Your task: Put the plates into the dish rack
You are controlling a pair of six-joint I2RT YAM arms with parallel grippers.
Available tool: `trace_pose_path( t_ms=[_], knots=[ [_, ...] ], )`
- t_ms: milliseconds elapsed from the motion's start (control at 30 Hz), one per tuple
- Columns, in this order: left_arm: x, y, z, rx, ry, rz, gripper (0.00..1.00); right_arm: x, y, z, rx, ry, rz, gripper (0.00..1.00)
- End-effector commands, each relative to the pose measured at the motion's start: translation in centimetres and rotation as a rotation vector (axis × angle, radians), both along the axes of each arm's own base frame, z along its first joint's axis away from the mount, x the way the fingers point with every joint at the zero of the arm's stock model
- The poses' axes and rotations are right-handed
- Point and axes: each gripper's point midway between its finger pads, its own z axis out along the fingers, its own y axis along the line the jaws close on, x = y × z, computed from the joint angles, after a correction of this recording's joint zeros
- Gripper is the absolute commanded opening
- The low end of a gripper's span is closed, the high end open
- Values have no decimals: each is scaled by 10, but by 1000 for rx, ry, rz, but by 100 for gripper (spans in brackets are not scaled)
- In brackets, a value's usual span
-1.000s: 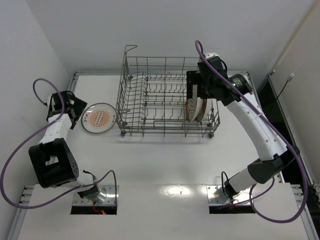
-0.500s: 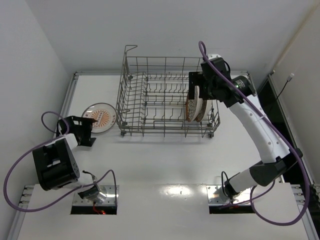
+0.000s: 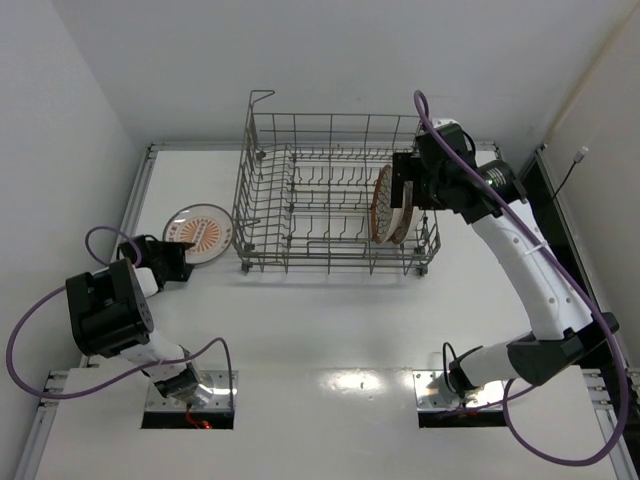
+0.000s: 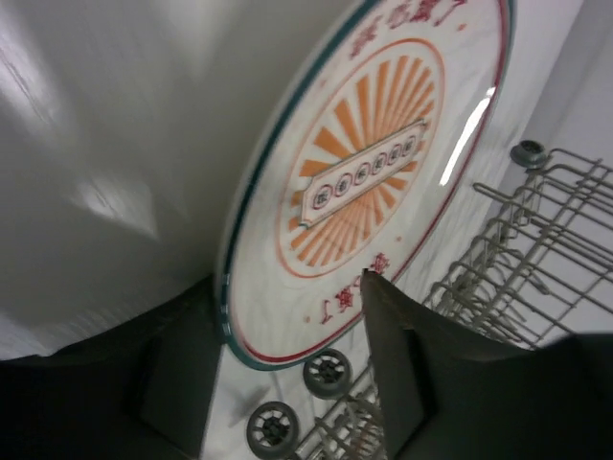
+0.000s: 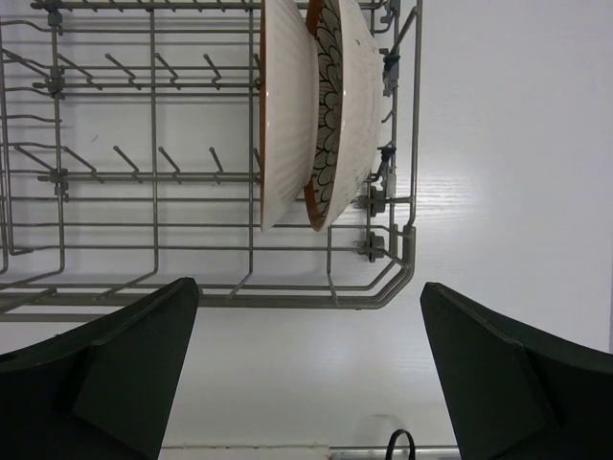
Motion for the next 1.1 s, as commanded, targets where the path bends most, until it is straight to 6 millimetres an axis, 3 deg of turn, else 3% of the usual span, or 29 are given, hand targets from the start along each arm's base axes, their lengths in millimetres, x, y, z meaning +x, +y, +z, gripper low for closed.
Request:
trace_pose_path(
  t_ms=[0, 33, 133, 433, 567, 867, 1067],
  knots=[
    [8, 12, -2, 40, -5, 9, 51, -4, -12, 7, 4, -20, -40, 99],
    [8, 11, -5, 36, 3, 9, 39, -6, -12, 5, 0, -12, -40, 99],
    [10, 15, -5, 43, 5, 16, 23, -8, -13, 4, 6, -11, -46, 99],
    [12, 21, 3, 65, -12, 45, 1, -7, -17, 1, 14, 0, -64, 99],
    [22, 27, 20, 71, -52, 68, 0, -7, -13, 1, 31, -2, -51, 99],
    [66, 47, 108, 105, -244, 104, 0, -4, -4, -3, 59, 10, -22, 99],
    [93, 54, 187, 76, -468, 128, 0, 3, 4, 0, 98, 6, 3, 99]
  ],
)
